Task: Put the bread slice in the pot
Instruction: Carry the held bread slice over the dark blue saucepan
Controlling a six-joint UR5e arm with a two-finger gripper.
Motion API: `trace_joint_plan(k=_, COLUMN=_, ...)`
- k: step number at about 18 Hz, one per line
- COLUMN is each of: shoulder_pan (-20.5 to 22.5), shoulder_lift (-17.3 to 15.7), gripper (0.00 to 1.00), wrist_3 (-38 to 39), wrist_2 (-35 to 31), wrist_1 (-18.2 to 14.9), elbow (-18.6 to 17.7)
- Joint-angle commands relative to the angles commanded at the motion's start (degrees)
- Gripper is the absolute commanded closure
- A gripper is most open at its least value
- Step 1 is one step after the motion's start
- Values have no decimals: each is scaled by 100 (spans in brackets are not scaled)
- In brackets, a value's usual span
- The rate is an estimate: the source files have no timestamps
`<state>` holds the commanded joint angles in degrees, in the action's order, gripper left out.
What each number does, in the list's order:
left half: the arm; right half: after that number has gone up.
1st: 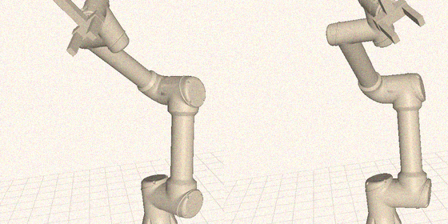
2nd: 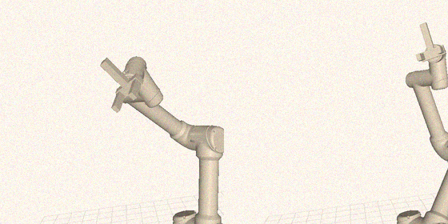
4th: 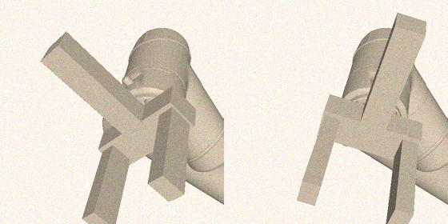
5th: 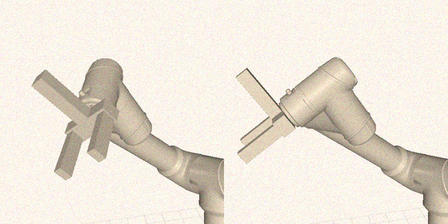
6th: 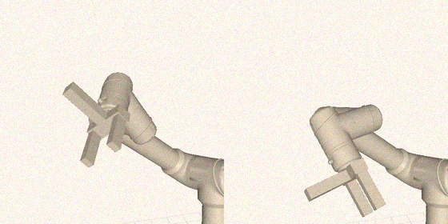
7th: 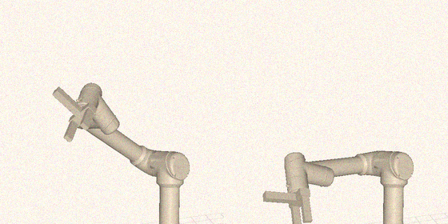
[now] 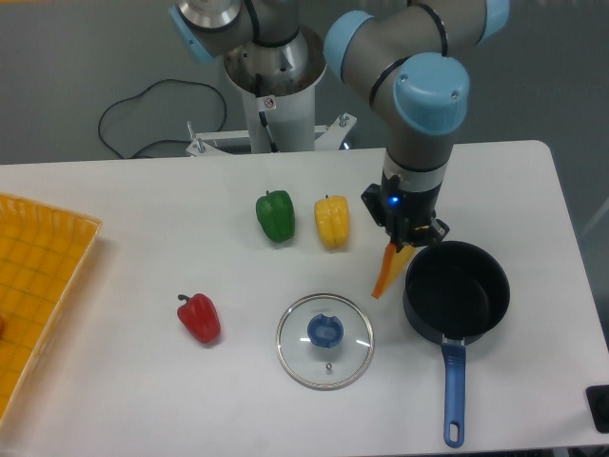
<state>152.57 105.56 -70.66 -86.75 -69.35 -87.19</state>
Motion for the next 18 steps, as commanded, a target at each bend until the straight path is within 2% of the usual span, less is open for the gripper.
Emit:
trace_joint_plan(k=3, shoulder_pan=141, shoulder_lift=26, gripper=87, wrist_3=-35, wrist_2=9, wrist_1=80, elbow=0)
trace_joint_plan(k=18, shoulder_pan=220, shoulder_lift=413, gripper=86, wrist_3=-35, wrist_2=9, wrist_1=106, elbow=-9)
